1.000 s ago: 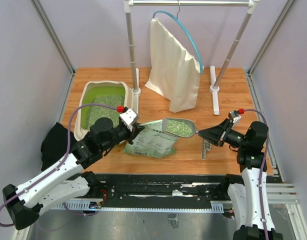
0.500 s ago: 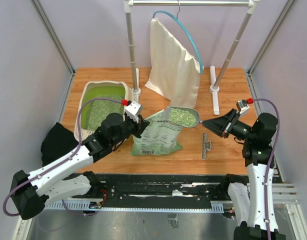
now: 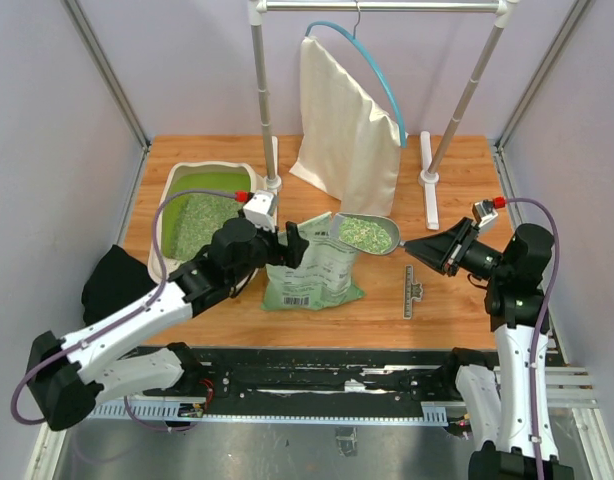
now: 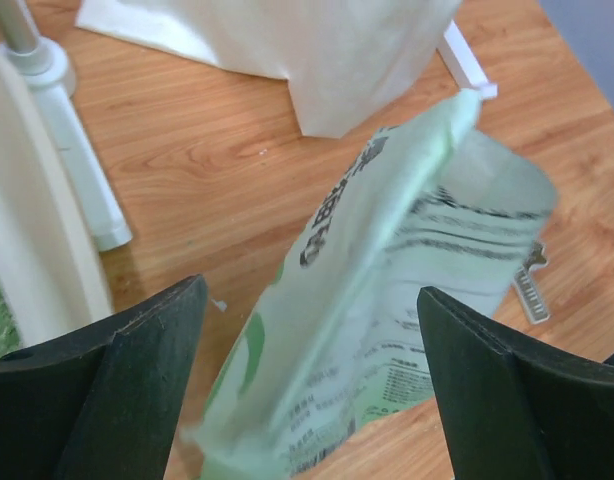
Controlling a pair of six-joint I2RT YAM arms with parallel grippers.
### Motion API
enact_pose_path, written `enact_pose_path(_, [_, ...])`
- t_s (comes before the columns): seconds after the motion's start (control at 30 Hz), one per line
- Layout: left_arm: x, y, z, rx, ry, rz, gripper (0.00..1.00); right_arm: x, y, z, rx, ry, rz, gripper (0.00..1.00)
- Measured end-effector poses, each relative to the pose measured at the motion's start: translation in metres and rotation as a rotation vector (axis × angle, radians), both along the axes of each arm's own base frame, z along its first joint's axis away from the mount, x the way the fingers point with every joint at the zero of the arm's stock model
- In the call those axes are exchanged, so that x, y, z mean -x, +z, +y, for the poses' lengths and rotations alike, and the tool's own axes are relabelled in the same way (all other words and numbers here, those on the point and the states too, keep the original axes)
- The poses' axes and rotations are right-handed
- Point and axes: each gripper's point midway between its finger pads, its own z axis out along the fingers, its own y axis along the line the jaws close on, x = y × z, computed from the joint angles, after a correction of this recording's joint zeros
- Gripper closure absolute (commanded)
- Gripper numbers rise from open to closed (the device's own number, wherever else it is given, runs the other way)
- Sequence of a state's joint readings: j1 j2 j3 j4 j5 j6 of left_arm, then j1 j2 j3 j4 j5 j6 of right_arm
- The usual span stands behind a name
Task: Fill the litter box with clean litter
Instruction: 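Scoop the cat litter from the cat litter bag.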
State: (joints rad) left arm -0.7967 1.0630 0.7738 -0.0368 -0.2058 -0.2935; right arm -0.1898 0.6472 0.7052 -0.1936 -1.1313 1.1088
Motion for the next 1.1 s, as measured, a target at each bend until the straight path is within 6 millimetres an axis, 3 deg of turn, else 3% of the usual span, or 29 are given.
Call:
enact_pose_path(0.23, [0.018,0.056,0.052,0.142,0.139,-0.076,0.0,-0.001,-0.007,0.011,0.018,0.024,0.022,0.99])
enact_pose_path(0.33, [0.027,0.058,0.071,0.166,0.198,-0.054,0.0,0.001,-0.01,0.024,0.029,0.063,0.033,0.99])
enact_pose_path(0.5, [0.047,0.045,0.095,0.203,0.275,0.026,0.0,-0.002,-0.016,0.044,0.047,0.101,0.05,0.99])
enact_pose_path(0.83, [0.078,0.04,0.118,0.307,0.322,0.114,0.0,-0.01,-0.033,0.109,0.105,0.166,0.062,0.99])
enact_pose_path(0.93, [0.084,0.05,0.122,0.323,0.329,0.132,0.0,-0.012,-0.039,0.132,0.125,0.181,0.068,0.99])
enact_pose_path(1.1, [0.092,0.09,0.128,0.394,0.318,0.104,0.0,-0.025,-0.042,0.171,0.139,0.187,0.059,0.99])
